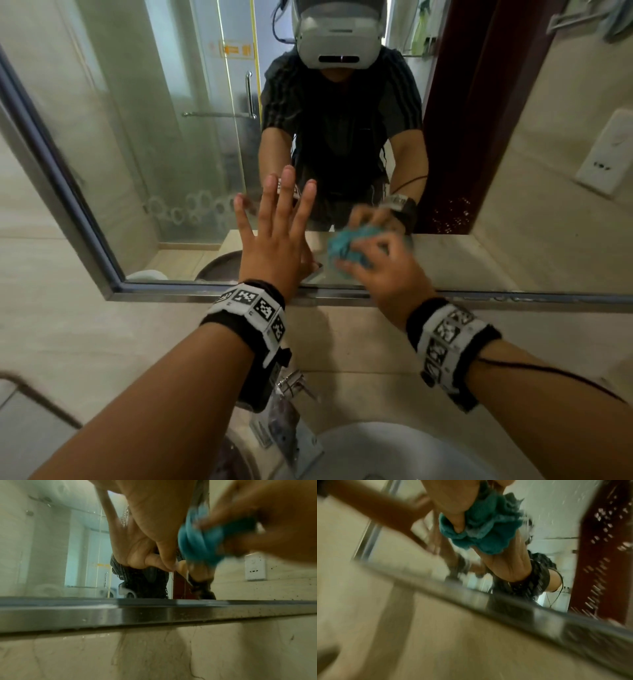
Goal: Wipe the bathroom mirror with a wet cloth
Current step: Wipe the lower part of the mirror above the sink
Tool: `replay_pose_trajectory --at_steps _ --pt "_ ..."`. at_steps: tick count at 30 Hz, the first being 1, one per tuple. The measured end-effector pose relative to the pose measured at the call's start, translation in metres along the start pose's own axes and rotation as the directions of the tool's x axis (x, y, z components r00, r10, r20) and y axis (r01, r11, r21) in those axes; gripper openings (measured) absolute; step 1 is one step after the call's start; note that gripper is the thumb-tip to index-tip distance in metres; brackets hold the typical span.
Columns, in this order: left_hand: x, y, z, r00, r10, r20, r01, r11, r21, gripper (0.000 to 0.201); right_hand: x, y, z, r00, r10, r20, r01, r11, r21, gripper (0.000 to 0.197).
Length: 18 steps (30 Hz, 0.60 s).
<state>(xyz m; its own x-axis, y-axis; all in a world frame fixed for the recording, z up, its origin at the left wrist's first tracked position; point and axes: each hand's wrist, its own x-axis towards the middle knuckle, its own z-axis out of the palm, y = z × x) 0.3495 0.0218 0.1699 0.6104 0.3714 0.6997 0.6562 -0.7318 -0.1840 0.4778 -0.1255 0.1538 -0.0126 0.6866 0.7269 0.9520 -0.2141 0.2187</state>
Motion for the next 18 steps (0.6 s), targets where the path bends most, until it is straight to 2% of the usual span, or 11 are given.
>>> replay_pose_trajectory --at_steps 2,3,6,8,10,11,13,15,16,18 --pt "0.000 -0.001 -0.002 1.000 0.003 0.025 -0.003 1.000 -0.002 0.138 -0.023 -0.002 0.003 0.980 -0.161 0.118 0.167 0.985 -0.042 0.041" --pt "-0.001 -0.001 -0.003 0.999 0.003 0.036 -0.003 1.000 -0.004 0.139 -0.022 0.002 0.000 0.976 -0.173 0.130 0.182 0.982 -0.060 0.042" --pt "-0.001 0.001 -0.008 0.998 0.000 0.070 0.002 1.000 -0.022 0.139 0.021 0.003 -0.020 0.999 -0.022 -0.031 0.022 1.000 -0.014 0.045" --pt "0.000 0.001 -0.008 0.996 0.001 0.089 0.002 0.999 -0.035 0.139 0.050 0.002 -0.030 0.982 0.125 -0.144 -0.127 0.992 -0.003 0.048" --pt "0.000 -0.001 -0.007 0.996 0.001 0.093 0.003 0.999 -0.040 0.138 0.053 -0.002 -0.020 0.968 0.191 -0.160 -0.191 0.981 0.018 0.040" --pt "0.000 -0.001 -0.006 0.996 0.005 0.091 0.000 0.999 -0.048 0.137 0.042 -0.003 -0.011 0.979 0.168 -0.112 -0.168 0.986 0.011 0.036" --pt "0.000 -0.001 -0.006 0.996 0.009 0.086 -0.003 0.997 -0.074 0.133 0.010 -0.008 0.002 0.998 -0.005 0.061 0.007 0.999 -0.042 0.035" --pt "0.000 0.000 -0.008 0.996 0.007 0.089 0.000 0.997 -0.072 0.134 -0.009 -0.003 0.000 0.962 -0.184 0.201 0.204 0.975 -0.086 0.048" --pt "0.000 0.000 -0.008 0.996 0.005 0.094 0.002 0.998 -0.069 0.135 -0.004 0.001 -0.008 0.956 -0.199 0.217 0.222 0.971 -0.086 0.050" --pt "0.001 0.001 -0.007 0.995 -0.001 0.104 0.009 0.997 -0.075 0.138 0.020 0.007 -0.026 0.982 -0.153 0.114 0.162 0.984 -0.077 0.042"
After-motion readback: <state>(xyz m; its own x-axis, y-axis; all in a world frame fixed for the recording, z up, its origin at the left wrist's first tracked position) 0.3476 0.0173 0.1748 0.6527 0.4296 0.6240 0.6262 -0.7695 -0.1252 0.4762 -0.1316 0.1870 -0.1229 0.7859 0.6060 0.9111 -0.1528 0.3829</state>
